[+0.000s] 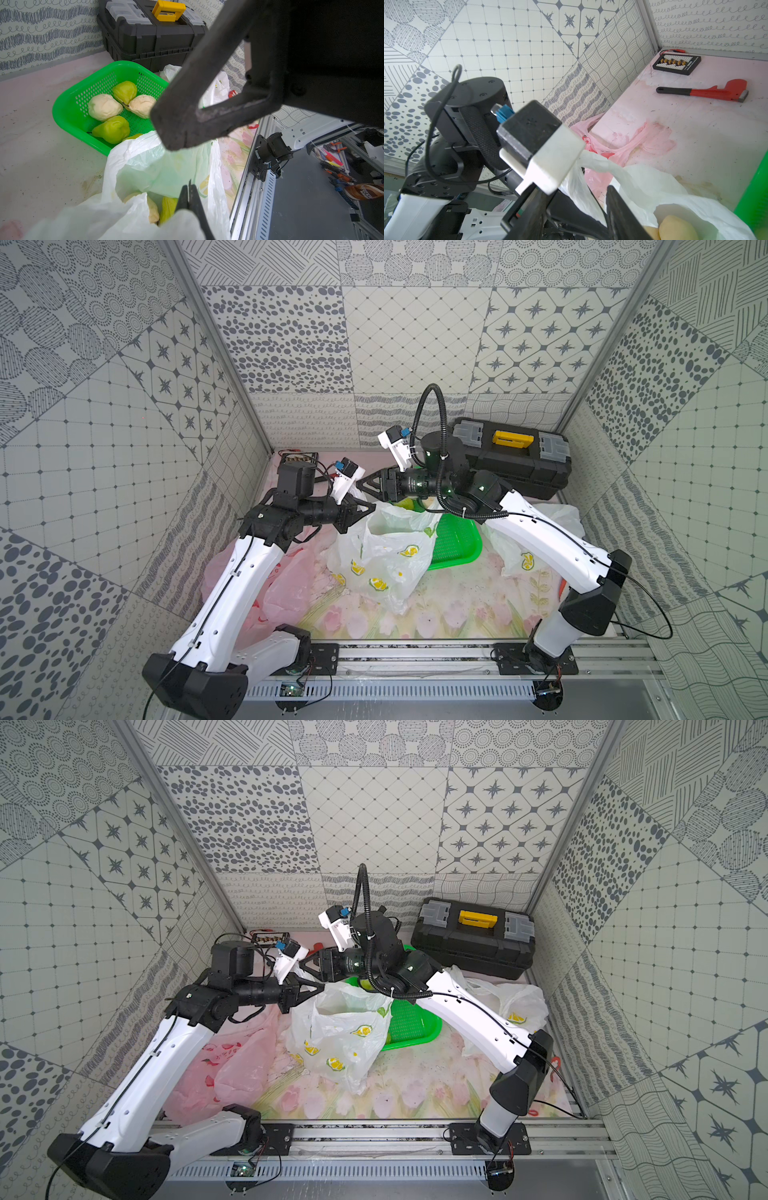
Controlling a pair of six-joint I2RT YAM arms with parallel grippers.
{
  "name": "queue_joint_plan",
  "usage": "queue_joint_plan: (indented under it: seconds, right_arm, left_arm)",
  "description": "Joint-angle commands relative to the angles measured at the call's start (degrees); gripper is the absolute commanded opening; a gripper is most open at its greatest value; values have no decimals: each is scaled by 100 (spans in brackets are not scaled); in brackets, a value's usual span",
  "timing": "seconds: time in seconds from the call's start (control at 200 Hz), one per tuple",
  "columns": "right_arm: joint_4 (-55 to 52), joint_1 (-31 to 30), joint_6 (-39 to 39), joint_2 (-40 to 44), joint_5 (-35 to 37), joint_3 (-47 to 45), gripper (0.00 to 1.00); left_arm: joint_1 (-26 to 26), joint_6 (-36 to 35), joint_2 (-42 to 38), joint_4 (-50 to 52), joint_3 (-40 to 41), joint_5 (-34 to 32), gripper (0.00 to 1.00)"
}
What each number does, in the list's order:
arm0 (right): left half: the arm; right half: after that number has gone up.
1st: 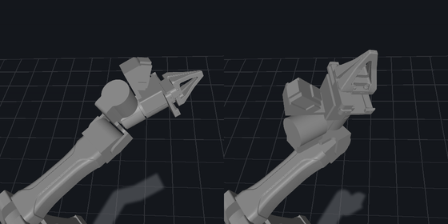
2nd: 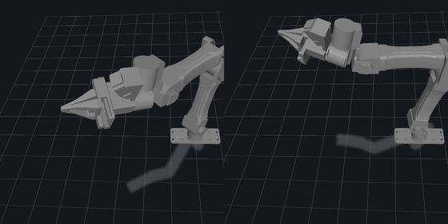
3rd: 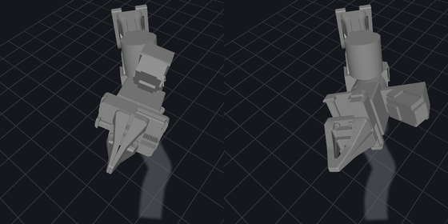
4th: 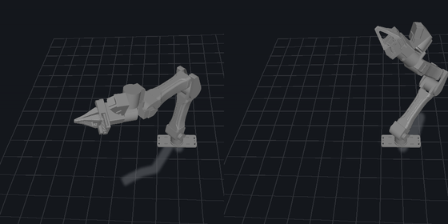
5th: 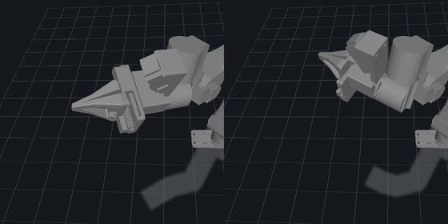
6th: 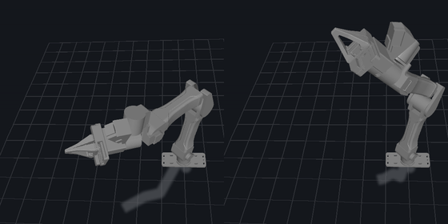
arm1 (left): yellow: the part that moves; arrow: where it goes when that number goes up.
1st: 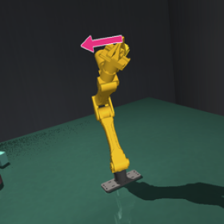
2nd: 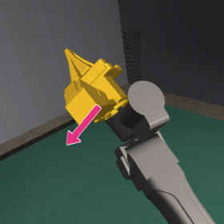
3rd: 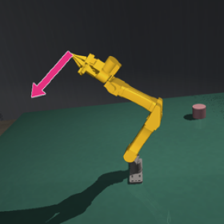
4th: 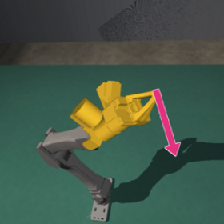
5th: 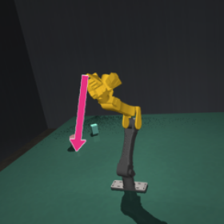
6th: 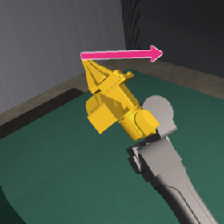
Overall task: Place the pears into plastic bags & tie knots
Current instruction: Adjust the plastic bag at the center of the board.
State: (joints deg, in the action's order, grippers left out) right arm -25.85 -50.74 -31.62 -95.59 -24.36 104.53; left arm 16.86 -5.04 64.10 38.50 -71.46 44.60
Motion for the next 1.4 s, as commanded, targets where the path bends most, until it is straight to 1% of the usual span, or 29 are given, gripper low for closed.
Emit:
queue_joint_plan:
  seconds: [0.0,0.155,0.225,0.295,0.385,0.455,0.555,0.665,0.745,0.8,0.92,1.031,1.071,1.146,1.186,1.216,1.266,1.346,1.396]
  right_arm:
    - [176,-72,-23,-270,-178,203,42]
    - [185,-99,-63,-437,-253,261,35]
    - [202,-103,-88,-477,-271,265,29]
    - [211,-98,-86,-465,-214,252,20]
    - [365,-60,-118,-329,-149,95,14]
    - [541,22,-195,-173,-109,-74,8]
    - [1097,212,-475,113,-183,-538,0]
    - [1775,354,-781,383,-321,-995,0]
    - [1935,351,-811,453,-377,-1049,0]
    - [2039,354,-867,475,-441,-1081,0]
    - [2192,337,-994,514,-543,-1194,0]
    - [2258,302,-1021,546,-660,-1323,0]
    - [2295,288,-1056,558,-715,-1368,0]
    - [2385,277,-1121,598,-834,-1450,0]
    - [2415,270,-1143,618,-905,-1483,0]
    - [2426,267,-1145,629,-957,-1509,0]
    - [2448,259,-1149,654,-1045,-1543,0]
    - [2533,238,-1182,656,-1185,-1594,0]
    - [2549,224,-1198,651,-1254,-1595,0]
  left_arm:
    - [-16,-68,26,-273,27,315,0]
    - [-14,-16,69,-315,-4,321,0]
    - [-16,9,77,-337,-8,331,0]
    - [-16,36,90,-352,-4,322,0]
    - [-15,94,86,-291,-31,212,0]
    - [-24,125,53,-103,-99,89,10]
    - [-55,225,-107,165,-102,-90,25]
    - [-125,451,-424,276,91,-432,40]
    - [-166,795,-705,54,373,-864,48]
    - [-172,991,-871,-95,551,-1081,51]
    - [-170,999,-1144,-417,832,-1432,63]
    - [-174,1010,-1322,-1205,1094,-1136,79]
    - [-173,991,-1360,-1554,1170,-1043,81]
    - [-174,917,-1424,-2028,1317,-945,90]
    - [-172,857,-1441,-2221,1370,-889,91]
    - [-175,820,-1441,-2335,1393,-874,96]
    - [-175,762,-1415,-2573,1454,-803,98]
    - [-175,725,-1235,-2919,1496,-539,99]
    - [-175,732,-1049,-2968,1454,-392,99]
